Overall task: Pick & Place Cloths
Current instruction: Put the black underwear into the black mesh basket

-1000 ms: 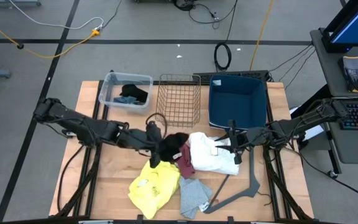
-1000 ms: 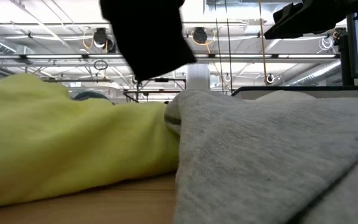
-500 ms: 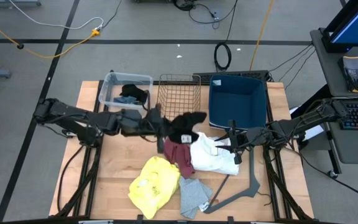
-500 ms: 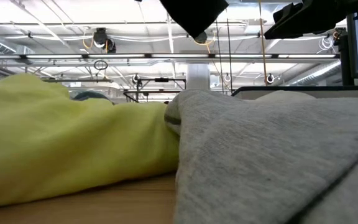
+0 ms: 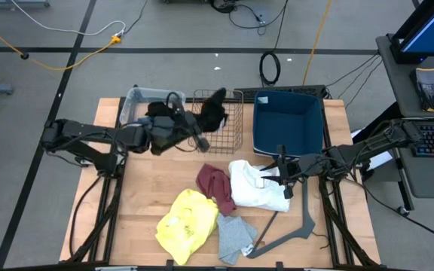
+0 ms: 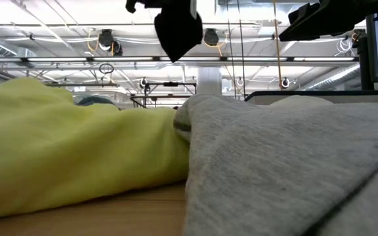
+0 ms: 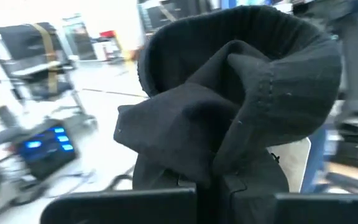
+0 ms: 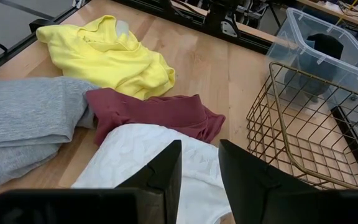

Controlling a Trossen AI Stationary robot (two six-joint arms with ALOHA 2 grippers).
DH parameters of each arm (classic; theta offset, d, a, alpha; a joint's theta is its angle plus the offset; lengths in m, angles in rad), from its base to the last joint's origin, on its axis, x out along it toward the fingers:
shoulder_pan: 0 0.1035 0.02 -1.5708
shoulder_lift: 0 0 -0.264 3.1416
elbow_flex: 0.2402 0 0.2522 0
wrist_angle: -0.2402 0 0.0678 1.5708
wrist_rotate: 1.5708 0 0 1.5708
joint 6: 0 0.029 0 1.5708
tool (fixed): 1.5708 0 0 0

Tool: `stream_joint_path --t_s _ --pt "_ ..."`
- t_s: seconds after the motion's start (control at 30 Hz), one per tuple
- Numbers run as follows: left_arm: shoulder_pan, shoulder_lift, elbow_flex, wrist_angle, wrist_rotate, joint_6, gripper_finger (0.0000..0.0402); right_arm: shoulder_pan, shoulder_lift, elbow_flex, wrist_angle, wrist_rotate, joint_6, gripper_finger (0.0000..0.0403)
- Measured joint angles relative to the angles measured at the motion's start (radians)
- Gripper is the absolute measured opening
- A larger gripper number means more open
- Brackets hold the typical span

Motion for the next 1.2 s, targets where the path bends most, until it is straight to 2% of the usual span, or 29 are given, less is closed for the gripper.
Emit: stream_joint_path --t_s 0.27,0.63,0.8,1.03,1.2 --pt "0.096 0.000 0.000 -0.047 -0.048 0.039 0.0001 0.000 0.000 0.000 0.000 0.000 -0.001 0.0100" --pt "0.140 0.067 0.012 -0.087 -0.012 0.012 0.0001 0.000 0.000 0.000 -0.001 0.000 -0.001 0.0100" --pt "0.140 0.148 0.133 -0.205 -0.016 0.038 0.0001 0.000 0.000 0.000 -0.001 0.000 -0.001 0.0100" --pt "0.160 0.295 0.364 -0.486 -0.046 0.041 0.0001 0.000 0.000 0.000 -0.016 0.000 0.002 0.0100" --pt "0.196 0.378 0.449 -0.566 0.002 0.030 0.0001 0.000 0.000 0.000 -0.022 0.000 0.002 0.0100"
